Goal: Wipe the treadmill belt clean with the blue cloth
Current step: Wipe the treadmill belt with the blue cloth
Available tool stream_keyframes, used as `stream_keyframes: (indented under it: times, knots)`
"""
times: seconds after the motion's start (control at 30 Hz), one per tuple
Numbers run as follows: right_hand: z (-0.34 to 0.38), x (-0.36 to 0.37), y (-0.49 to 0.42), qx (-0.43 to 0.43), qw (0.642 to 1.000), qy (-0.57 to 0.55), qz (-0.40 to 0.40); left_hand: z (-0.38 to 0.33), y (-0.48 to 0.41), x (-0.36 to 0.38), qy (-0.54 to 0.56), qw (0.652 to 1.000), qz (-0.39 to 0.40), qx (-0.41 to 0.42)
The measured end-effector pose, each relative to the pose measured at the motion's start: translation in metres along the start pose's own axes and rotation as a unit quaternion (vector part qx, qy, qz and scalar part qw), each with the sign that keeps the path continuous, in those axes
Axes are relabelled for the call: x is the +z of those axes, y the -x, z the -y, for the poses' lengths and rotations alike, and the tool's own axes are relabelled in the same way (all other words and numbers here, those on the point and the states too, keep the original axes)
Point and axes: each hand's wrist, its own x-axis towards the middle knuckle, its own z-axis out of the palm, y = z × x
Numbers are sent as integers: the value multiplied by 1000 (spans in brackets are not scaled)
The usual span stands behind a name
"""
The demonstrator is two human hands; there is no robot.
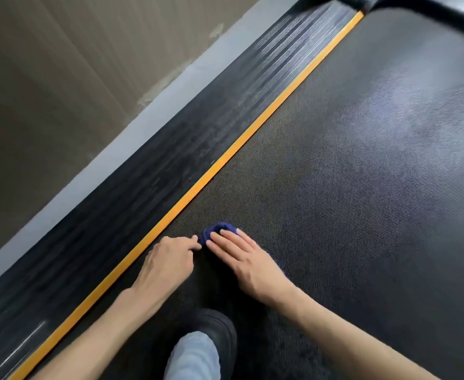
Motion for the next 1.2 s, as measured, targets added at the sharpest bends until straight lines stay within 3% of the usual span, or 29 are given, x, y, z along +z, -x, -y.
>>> stream_keyframes:
  times: [0.07, 0.13, 0.23, 0.33, 0.4, 0.53, 0.63, 0.67, 0.73, 0.83, 0.9, 0.93, 1.07, 1.13, 1.2]
  knots:
    - [-34, -15, 1, -1, 1000, 20, -6, -4, 3, 0, 0, 1000, -10, 4]
    - [-81, -33, -8, 128, 990, 21, -60, -6, 4, 0, -6, 1000, -15, 8]
    - [-152, -62, -7, 341, 931, 30, -130, -6, 4, 0, -12, 1000, -11, 11]
    - [-151, -68, -20, 414, 892, 0, -182, -12, 7, 0, -33, 999, -25, 16]
    - [-107, -49, -30, 367, 911, -30, -186, -18, 10, 3, -70, 997, -33, 24]
    - [2, 2, -8, 140, 987, -41, -71, -23, 6, 4, -133, 991, -20, 19]
    - [-13, 0, 12, 23, 1000, -14, -10, -18, 3, 4, -138, 990, -17, 22]
    - [-32, -9, 15, 43, 999, -7, -24, -18, 4, 3, -134, 990, -19, 24]
    - [-80, -27, 20, 181, 979, -1, -95, -15, 3, 1, -110, 993, -27, 33]
    - [-147, -56, 37, 383, 905, -1, -187, -8, -3, -2, -65, 997, -16, 30]
    - [-151, -63, 34, 430, 874, -35, -223, -6, -6, -5, -21, 1000, -5, 18]
    - [-137, -59, 27, 423, 876, -49, -226, -6, -7, -6, -1, 1000, -6, 17]
    - [-23, -14, 7, 205, 969, -81, -115, -16, -11, -3, 11, 999, -36, 27]
    - [13, 0, 12, 110, 991, -70, -43, -19, -14, 1, -15, 998, -45, 37]
    - [1, -4, 25, 41, 999, -26, -7, -21, -16, 3, -27, 997, -52, 46]
